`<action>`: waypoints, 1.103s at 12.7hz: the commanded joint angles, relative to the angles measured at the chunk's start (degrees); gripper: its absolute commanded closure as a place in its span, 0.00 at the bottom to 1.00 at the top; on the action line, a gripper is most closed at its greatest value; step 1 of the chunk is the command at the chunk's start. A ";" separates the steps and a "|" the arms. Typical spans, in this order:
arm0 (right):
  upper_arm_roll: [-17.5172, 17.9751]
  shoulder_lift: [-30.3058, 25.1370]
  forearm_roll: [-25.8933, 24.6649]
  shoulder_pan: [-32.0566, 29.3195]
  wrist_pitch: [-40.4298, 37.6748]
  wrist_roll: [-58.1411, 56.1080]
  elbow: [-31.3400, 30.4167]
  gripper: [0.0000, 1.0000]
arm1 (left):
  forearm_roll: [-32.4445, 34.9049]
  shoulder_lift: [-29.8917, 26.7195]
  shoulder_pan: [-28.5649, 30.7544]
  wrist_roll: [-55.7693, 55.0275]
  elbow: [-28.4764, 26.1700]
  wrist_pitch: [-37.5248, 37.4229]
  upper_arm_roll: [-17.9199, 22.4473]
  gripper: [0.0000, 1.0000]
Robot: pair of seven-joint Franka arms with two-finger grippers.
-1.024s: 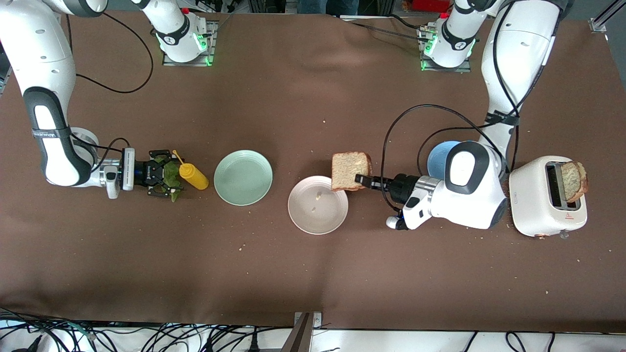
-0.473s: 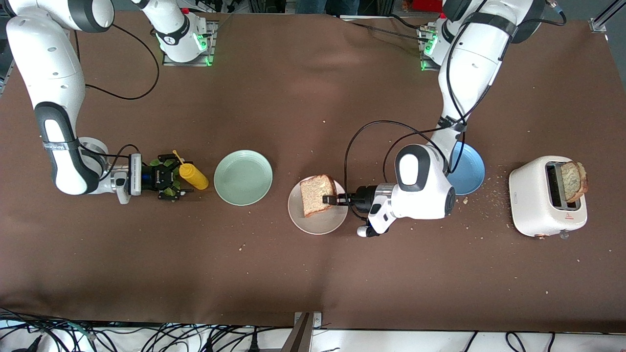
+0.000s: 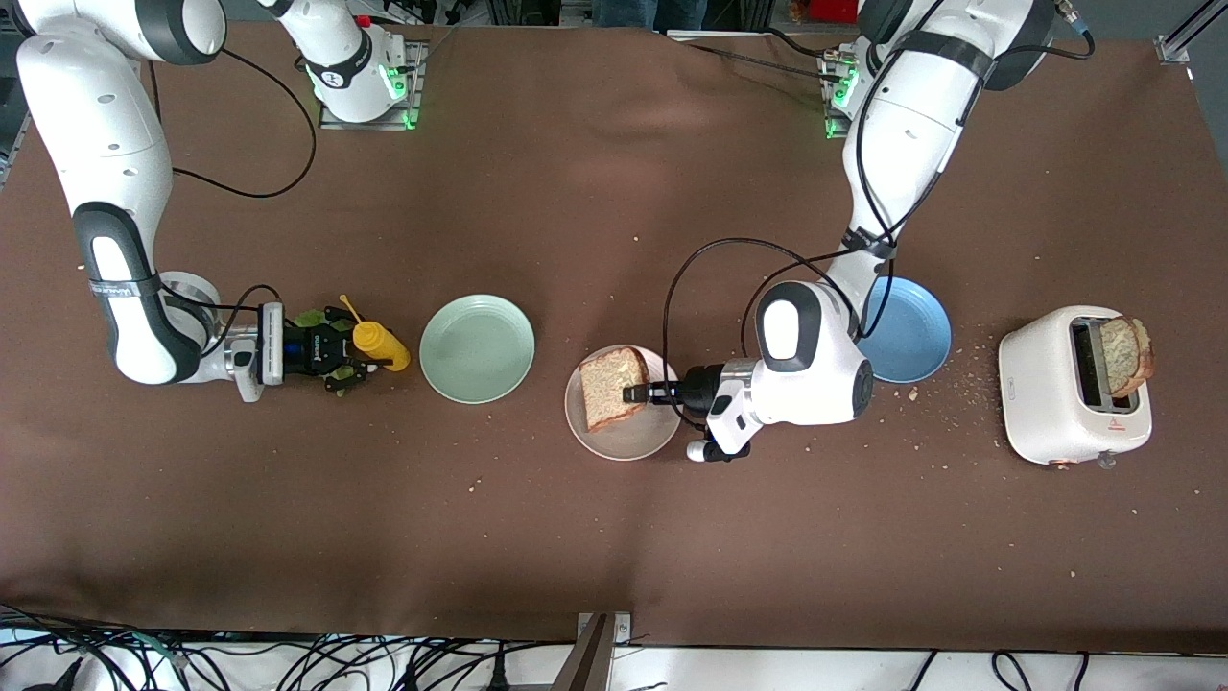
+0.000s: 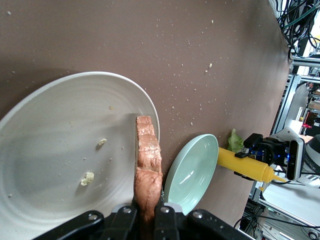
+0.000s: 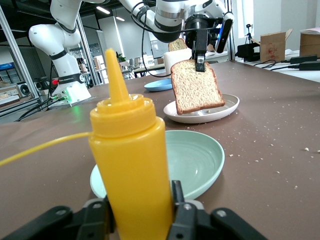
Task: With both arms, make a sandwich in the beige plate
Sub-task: 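Lower the bread onto the beige plate and open the left gripper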
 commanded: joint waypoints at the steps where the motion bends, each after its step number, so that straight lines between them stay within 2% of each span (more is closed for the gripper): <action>1: 0.30 1.24 0.88 -0.41 -1.35 0.03 1.60 1.00 | -2.44 1.74 -0.72 1.70 1.54 3.18 0.72 0.91; 2: 0.30 1.24 0.88 -0.41 -1.35 0.30 1.77 1.00 | -2.27 1.83 -1.16 1.70 1.36 4.50 0.72 0.57; 3: 0.30 1.24 0.88 -0.41 -1.44 0.47 1.95 1.00 | -1.92 1.74 -1.60 1.61 1.10 5.56 0.72 0.06; 4: 0.30 1.07 0.88 -0.41 -1.62 0.91 2.03 1.00 | -1.83 1.39 -1.95 1.52 0.92 7.31 0.98 0.00; 6: 0.21 0.98 0.80 -0.41 -2.84 2.14 2.39 1.00 | -0.17 1.21 -1.87 1.26 0.57 7.86 2.81 0.00; 8: 0.21 0.63 0.88 -0.33 -4.16 4.07 2.82 1.00 | 5.88 -0.01 -1.26 -0.49 -0.30 7.77 4.14 0.00; 10: 0.21 0.11 0.18 -0.15 -5.31 8.45 4.84 1.00 | 12.03 -1.59 -1.51 -4.34 -0.75 7.51 8.60 0.00; 11: 0.21 -0.07 0.01 -0.15 -5.74 10.82 6.15 1.00 | 17.54 -3.16 -1.34 -7.15 -0.75 6.81 11.15 0.00; 13: 0.29 -0.42 -1.31 0.02 -6.19 16.35 8.61 1.00 | 28.28 -5.81 -0.47 -8.58 -0.93 -1.24 15.54 0.00; 14: 0.30 -0.86 -1.84 0.55 -6.28 19.08 10.19 1.00 | 29.45 -6.43 1.11 -8.41 -0.75 -4.68 17.22 0.00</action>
